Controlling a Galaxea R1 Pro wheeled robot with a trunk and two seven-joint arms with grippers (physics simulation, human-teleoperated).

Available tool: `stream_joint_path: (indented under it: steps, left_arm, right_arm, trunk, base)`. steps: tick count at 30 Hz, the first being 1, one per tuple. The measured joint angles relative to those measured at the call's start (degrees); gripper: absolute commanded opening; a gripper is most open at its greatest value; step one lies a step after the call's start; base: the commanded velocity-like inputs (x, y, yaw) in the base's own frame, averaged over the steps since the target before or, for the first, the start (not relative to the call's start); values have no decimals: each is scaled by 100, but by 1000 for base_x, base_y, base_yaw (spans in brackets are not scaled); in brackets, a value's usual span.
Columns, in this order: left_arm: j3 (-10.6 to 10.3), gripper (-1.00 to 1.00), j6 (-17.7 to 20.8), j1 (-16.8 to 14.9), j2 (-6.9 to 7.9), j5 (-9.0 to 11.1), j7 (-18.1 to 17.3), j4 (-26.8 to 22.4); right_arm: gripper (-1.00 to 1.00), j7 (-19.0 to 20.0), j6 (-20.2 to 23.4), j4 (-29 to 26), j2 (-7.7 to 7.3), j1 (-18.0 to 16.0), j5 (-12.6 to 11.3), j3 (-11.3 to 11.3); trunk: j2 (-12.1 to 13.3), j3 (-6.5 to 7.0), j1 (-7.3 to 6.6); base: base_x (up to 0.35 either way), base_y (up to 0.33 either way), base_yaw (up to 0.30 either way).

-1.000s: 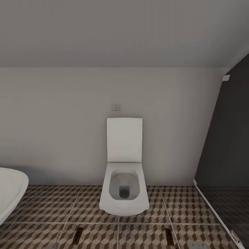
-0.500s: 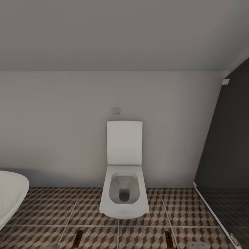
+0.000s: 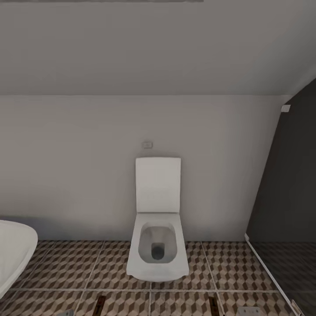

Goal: Take the four mousetraps from the cabinet in the bathroom and place them on the bathroom floor. Make sure all four end up on the same floor surface, and ensure that at least two of them are either under or directly next to the same bathroom sink.

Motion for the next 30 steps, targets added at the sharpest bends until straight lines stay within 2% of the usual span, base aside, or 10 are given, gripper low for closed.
stream_joint_path:
  steps: [27, 30]
  left_arm:
    - [0, 100, 7, 7, -1, 0, -5, -1]
    - [1, 100, 8, 8, -7, 0, -7, -3]
  right_arm:
    - [100, 1, -2, 0, -1, -1, 0, 0]
    - [100, 1, 1, 0, 1, -2, 0, 0]
  trunk:
    - [1083, 485, -593]
    - [1085, 485, -594]
  base:
    - [0, 0, 0]
    - [0, 0, 0]
